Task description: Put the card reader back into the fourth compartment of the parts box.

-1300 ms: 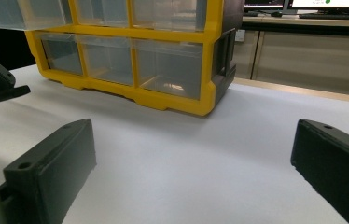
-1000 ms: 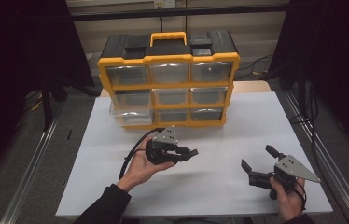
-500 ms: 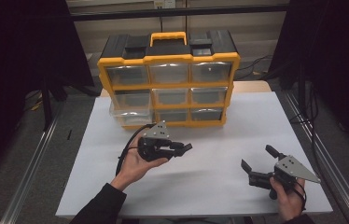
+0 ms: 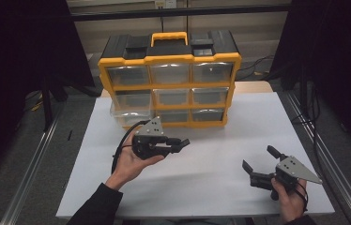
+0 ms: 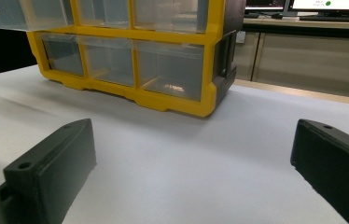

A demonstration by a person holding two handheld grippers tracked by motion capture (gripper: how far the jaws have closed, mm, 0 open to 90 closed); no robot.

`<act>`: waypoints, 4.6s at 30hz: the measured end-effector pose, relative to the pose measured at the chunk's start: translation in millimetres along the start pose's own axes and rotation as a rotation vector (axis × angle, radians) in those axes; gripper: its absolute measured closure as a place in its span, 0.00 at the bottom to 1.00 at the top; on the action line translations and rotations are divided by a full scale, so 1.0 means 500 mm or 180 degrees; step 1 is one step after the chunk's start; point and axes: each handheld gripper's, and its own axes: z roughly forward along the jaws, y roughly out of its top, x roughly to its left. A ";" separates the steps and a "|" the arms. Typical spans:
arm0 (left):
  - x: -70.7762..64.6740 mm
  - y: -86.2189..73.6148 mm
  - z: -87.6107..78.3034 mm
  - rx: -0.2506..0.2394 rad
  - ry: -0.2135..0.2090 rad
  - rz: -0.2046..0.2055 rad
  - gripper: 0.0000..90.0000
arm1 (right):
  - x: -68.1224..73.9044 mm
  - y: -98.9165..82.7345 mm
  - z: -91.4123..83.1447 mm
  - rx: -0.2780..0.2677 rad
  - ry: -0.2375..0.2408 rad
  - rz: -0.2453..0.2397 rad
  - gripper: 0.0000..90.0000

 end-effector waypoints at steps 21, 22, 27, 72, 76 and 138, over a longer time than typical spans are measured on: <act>0.012 0.018 -0.072 -0.0227 0.0121 -0.0008 0.82 | 0.000 0.000 0.001 0.0002 0.0004 -0.0003 0.00; 0.012 0.019 -0.077 -0.0241 0.0139 -0.0003 0.82 | 0.000 0.000 0.000 0.0002 0.0005 -0.0005 0.00; 0.009 0.026 -0.096 -0.0295 0.0174 0.0021 0.82 | 0.000 0.000 0.001 -0.0005 0.0001 0.0002 0.00; 0.061 0.043 -0.235 -0.0345 0.0770 -0.0127 0.82 | 0.000 0.001 0.000 -0.0016 -0.0024 -0.0016 0.00; 0.066 0.047 -0.240 -0.0320 0.0813 -0.0136 0.82 | 0.000 0.001 0.000 -0.0018 -0.0018 -0.0015 0.00; 0.185 0.088 -0.273 0.0286 0.1179 -0.0329 0.82 | -0.001 0.000 0.002 -0.0007 0.0003 -0.0038 0.00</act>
